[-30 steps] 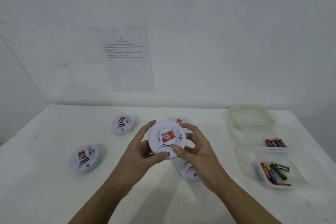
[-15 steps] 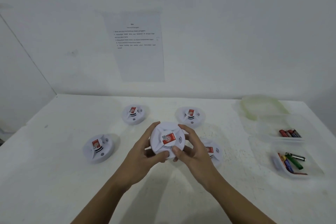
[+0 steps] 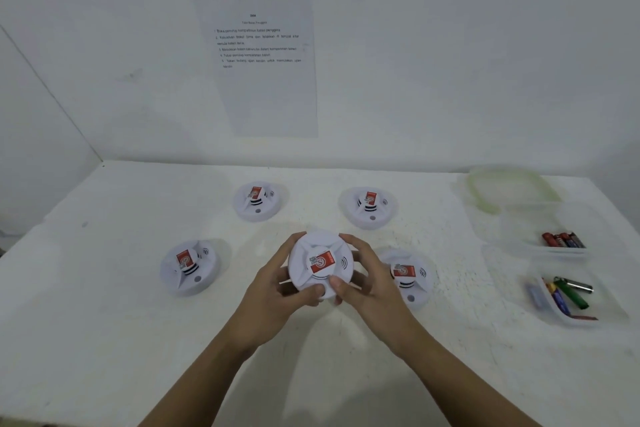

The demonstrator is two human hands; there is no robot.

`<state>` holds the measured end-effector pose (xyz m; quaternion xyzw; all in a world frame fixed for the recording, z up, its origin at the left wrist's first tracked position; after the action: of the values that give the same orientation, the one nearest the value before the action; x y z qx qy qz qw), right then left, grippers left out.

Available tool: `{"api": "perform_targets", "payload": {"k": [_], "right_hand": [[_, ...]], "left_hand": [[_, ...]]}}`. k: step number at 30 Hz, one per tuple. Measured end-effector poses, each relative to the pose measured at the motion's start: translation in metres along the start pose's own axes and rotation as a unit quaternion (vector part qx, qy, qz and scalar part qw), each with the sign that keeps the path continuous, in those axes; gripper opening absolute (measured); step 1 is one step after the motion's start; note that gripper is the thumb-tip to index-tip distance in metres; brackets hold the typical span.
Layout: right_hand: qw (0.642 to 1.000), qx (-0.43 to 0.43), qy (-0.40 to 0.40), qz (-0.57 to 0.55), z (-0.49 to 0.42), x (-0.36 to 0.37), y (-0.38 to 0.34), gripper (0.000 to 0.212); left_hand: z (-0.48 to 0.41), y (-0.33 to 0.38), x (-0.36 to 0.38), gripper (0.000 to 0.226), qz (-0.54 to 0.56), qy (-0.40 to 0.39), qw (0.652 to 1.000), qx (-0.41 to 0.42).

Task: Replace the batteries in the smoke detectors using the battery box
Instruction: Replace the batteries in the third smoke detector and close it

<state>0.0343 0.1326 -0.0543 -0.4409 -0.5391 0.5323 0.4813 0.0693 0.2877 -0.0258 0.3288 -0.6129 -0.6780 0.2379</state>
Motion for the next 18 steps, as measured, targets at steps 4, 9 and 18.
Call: {"api": "perform_targets", "payload": {"k": [4, 9, 18], "right_hand": [[1.0, 0.007, -0.02, -0.001, -0.003, 0.001, 0.003, 0.059], [0.999, 0.002, -0.04, 0.007, -0.005, 0.004, 0.004, 0.066], [0.998, -0.014, -0.066, 0.014, -0.012, 0.001, -0.003, 0.084]], "left_hand": [[0.001, -0.002, -0.005, 0.058, -0.002, -0.006, 1.0, -0.006], [0.002, -0.003, -0.01, 0.059, -0.025, -0.008, 1.0, -0.01], [-0.001, 0.005, -0.014, 0.062, -0.032, -0.004, 0.999, -0.006]]}}
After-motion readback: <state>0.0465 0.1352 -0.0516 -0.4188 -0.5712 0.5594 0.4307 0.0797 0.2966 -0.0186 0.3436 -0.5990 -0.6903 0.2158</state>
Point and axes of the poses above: each hand's wrist, its own z-axis away from the middle knuckle, its own x-axis out of the palm, y = z × x, the point moved 6 cm from there along -z, towards the middle knuckle, and after that the axes turned 13 degrees about -y, right-handed, at the moved point
